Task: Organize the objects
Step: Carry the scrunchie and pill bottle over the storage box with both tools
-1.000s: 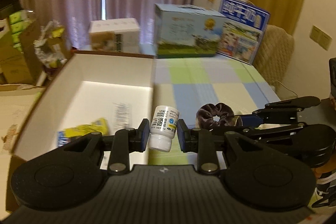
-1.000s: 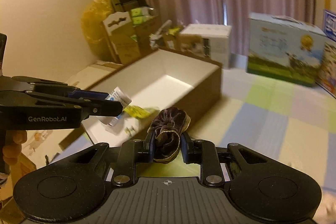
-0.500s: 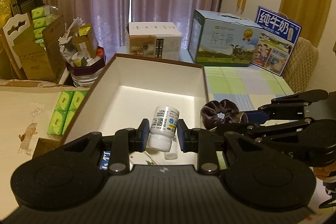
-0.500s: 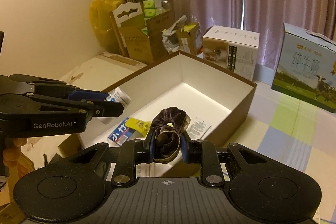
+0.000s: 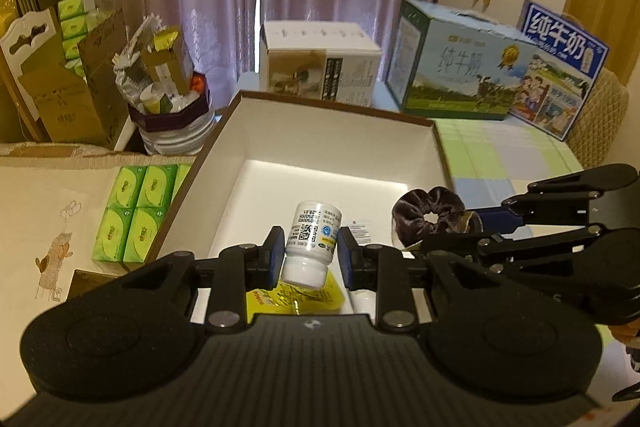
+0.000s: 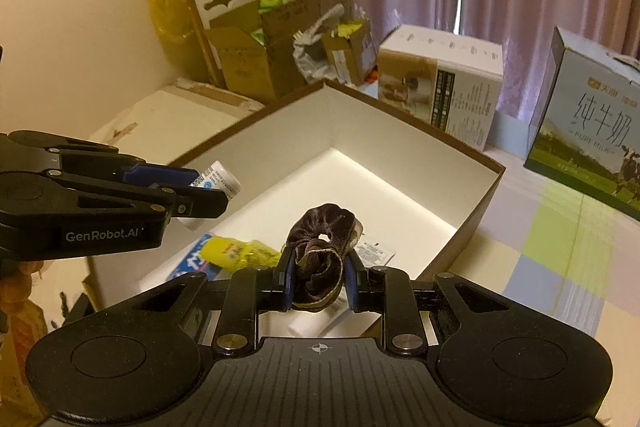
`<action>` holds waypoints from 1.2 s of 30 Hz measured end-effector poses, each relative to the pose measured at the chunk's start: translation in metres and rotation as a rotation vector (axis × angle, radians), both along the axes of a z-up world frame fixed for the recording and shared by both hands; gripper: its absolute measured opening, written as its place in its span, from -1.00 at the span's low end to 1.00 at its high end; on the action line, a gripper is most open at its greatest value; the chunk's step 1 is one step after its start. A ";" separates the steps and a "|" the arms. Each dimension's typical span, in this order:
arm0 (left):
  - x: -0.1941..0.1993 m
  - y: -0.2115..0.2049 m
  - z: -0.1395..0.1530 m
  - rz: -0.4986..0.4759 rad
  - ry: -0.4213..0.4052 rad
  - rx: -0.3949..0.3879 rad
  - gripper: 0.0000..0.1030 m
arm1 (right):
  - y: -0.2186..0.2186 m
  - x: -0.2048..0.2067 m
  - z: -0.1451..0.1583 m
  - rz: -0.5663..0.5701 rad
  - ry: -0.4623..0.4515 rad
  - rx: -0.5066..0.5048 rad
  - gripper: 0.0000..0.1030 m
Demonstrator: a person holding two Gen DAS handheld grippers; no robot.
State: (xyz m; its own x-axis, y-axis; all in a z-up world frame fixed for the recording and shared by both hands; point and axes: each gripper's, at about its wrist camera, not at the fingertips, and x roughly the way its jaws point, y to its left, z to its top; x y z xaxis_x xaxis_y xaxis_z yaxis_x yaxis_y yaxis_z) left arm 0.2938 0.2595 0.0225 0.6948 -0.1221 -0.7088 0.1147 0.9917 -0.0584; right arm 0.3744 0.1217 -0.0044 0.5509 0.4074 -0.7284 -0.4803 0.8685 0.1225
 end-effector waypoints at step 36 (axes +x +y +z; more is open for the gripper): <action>0.081 0.016 -0.053 0.015 0.124 0.031 -0.17 | 0.014 0.058 -0.036 -0.043 0.084 -0.029 -0.59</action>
